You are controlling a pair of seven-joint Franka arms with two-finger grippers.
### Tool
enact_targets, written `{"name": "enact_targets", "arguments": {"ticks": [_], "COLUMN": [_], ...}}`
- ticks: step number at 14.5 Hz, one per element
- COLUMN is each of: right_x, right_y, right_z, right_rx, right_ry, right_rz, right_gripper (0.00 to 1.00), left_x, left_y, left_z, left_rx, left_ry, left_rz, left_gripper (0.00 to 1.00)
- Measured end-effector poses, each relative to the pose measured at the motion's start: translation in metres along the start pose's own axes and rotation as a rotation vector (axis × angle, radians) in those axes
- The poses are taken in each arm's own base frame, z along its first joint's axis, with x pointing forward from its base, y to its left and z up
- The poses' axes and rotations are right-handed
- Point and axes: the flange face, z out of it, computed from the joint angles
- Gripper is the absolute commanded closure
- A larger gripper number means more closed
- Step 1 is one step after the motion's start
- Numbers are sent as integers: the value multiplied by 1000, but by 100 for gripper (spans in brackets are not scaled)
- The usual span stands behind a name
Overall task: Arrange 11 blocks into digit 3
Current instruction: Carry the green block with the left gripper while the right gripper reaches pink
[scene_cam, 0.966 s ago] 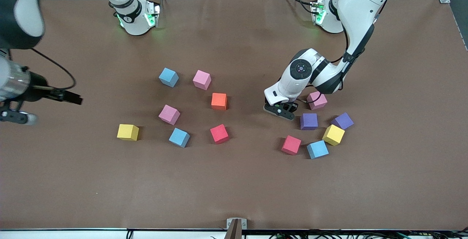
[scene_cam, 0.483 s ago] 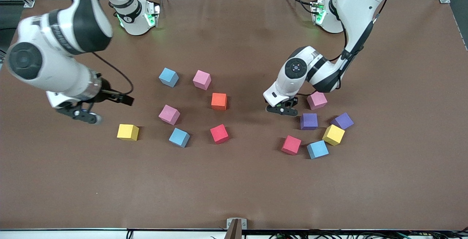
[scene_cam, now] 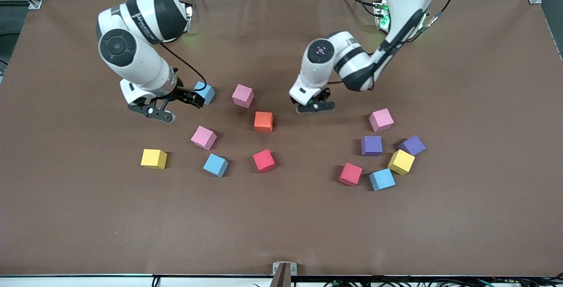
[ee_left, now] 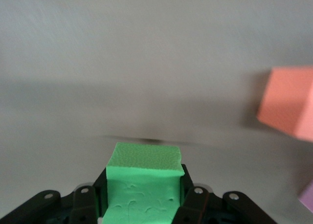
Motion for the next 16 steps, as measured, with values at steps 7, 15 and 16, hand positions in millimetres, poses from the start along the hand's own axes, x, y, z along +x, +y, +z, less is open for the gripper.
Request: {"name": "enact_targets", "arguments": {"ticks": [7,15,16], "right_x": [-85,-83,-84], "right_y": [-30,-35,-37], "right_z": [83,115,123], "right_rx": [54,68,61], "right_ry": [72,86,83], "right_rz": [46,98,99], "right_gripper": [0,0,0], "left_x": [-65,-78,-77], "left_y": [51,85,86], "left_z": [21,35,35], "left_rx": [12,5,5], "left_ry": [-6,24,29], "left_rz": [3,46,52], "left_gripper": [62,62,62]}}
